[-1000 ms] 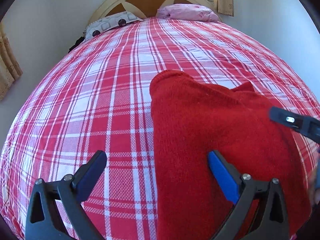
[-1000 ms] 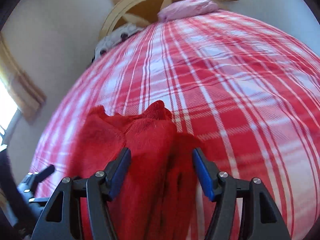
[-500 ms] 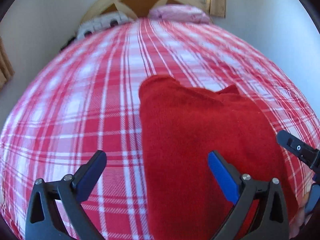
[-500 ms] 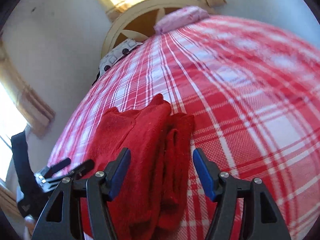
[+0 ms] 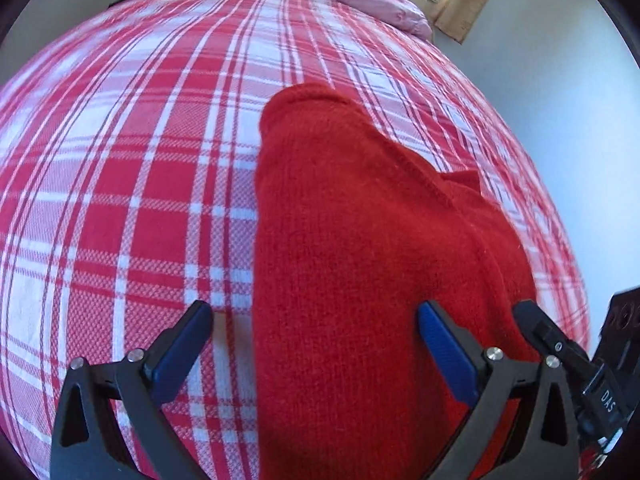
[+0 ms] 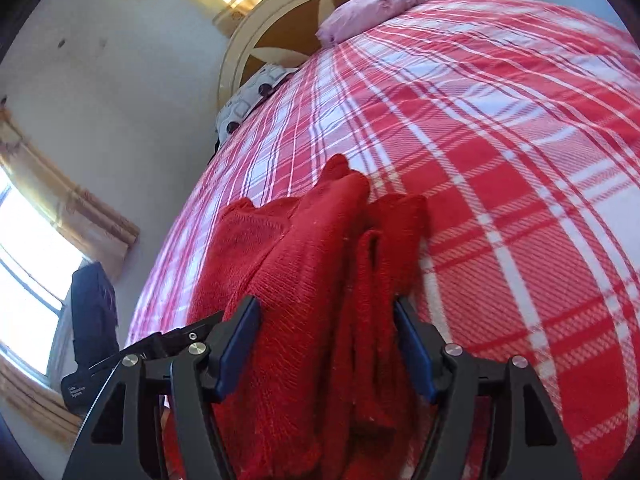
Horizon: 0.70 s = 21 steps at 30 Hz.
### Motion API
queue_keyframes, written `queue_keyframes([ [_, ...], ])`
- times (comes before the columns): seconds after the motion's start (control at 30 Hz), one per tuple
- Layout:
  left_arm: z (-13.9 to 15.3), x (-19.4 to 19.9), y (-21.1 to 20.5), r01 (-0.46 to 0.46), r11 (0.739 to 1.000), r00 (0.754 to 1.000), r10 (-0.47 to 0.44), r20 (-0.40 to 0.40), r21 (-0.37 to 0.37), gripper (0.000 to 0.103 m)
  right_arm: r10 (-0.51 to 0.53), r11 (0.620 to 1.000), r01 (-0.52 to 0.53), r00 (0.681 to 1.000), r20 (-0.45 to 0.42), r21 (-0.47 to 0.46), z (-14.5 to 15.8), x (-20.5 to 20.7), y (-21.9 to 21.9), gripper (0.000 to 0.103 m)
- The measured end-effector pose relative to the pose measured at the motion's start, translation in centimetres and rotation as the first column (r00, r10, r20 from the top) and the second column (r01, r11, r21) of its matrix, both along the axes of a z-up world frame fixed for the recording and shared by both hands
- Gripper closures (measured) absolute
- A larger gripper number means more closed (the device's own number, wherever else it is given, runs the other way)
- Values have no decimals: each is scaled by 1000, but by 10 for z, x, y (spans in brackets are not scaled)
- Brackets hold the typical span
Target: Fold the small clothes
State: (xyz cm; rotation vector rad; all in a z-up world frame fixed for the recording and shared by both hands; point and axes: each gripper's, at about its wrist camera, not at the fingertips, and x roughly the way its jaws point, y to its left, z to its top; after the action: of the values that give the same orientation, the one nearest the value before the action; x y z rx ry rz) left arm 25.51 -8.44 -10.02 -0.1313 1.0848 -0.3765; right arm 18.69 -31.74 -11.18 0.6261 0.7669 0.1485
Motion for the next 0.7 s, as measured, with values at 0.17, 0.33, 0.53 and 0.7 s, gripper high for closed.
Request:
queue_keyframes([
  [0.17, 2, 0, -12, 21, 998, 998, -25, 62, 61, 4, 17, 991, -17, 1000, 4, -130, 0, -1, 13, 50],
  [0.33, 9, -10, -27, 86, 990, 984, -101, 145, 108, 32, 11, 986, -7, 1000, 20, -164, -2, -2, 17, 56],
  [0.53, 12, -13, -26, 86, 989, 979, -107, 174, 124, 44, -2, 987, 5, 1000, 22, -161, -5, 1, 17, 54],
  [0.7, 18, -19, -30, 67, 985, 974, -99, 204, 159, 63, -5, 970, 14, 999, 34, -244, 2, -2, 29, 59],
])
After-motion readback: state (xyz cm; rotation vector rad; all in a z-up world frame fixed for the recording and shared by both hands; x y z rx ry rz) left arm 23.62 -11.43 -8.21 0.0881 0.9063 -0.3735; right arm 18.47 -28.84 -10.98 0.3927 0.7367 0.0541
